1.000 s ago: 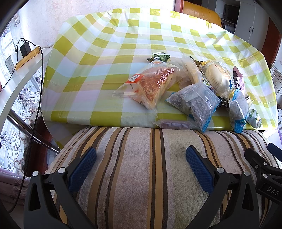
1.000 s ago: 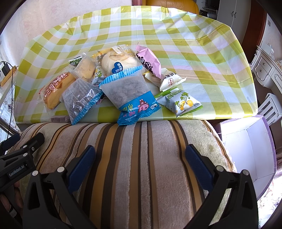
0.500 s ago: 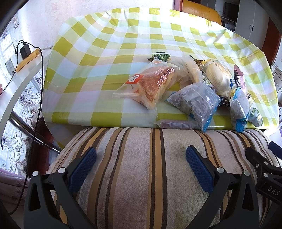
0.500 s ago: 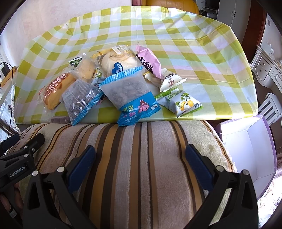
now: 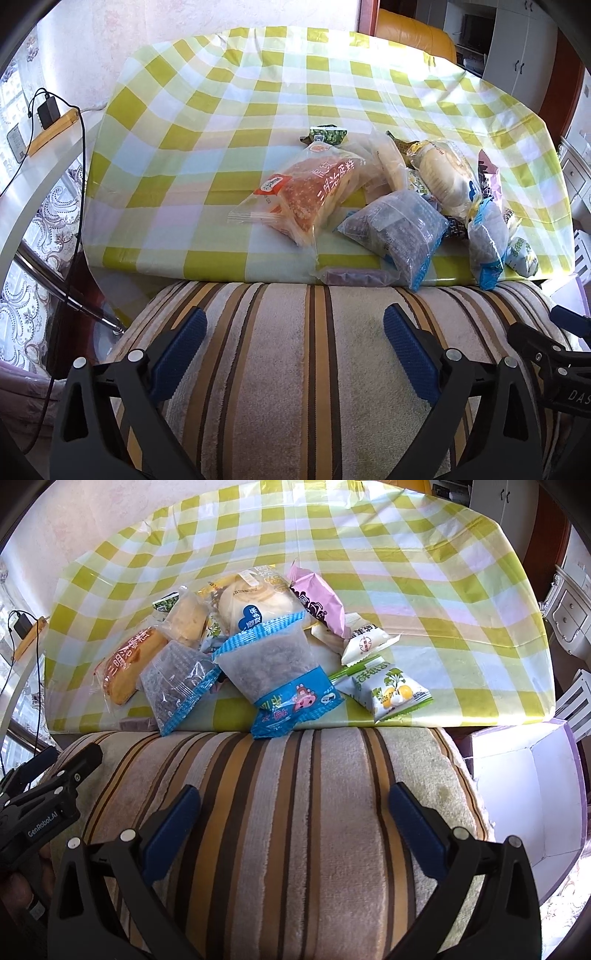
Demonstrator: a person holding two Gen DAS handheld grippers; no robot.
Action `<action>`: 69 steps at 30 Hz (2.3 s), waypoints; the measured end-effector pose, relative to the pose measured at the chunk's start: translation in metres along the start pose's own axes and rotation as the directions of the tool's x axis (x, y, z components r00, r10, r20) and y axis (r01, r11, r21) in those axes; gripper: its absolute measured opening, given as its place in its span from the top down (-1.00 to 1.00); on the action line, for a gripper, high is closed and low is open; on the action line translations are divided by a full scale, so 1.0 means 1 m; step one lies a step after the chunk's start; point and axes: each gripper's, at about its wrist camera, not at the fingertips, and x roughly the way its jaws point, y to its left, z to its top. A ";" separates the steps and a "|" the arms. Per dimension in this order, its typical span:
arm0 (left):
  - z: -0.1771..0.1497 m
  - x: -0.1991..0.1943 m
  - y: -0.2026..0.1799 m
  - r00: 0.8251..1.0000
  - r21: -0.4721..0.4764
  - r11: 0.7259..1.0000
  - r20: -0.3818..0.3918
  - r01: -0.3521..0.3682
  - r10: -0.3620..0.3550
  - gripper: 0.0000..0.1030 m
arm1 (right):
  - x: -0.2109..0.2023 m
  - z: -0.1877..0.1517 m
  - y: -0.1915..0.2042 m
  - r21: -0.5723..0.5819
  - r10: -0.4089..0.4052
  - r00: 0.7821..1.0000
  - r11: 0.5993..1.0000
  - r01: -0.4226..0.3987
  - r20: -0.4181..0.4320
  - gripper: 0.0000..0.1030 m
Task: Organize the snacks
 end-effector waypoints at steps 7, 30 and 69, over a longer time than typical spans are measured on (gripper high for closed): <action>0.030 0.007 0.005 0.999 -0.007 1.000 0.032 0.012 -0.012 -0.65 | -0.006 0.011 -0.016 -0.051 -0.006 1.000 0.999 0.007 0.019 -0.97; 0.101 0.073 0.001 0.998 0.180 0.982 -0.050 0.048 -0.039 -0.74 | 0.052 0.072 -0.067 -0.142 -0.069 0.995 0.988 0.059 -0.066 -0.65; 0.093 0.000 0.025 0.991 0.032 0.998 0.122 -0.060 0.055 0.15 | -0.019 0.046 -0.106 -0.004 -0.018 0.997 1.000 0.018 0.072 -0.02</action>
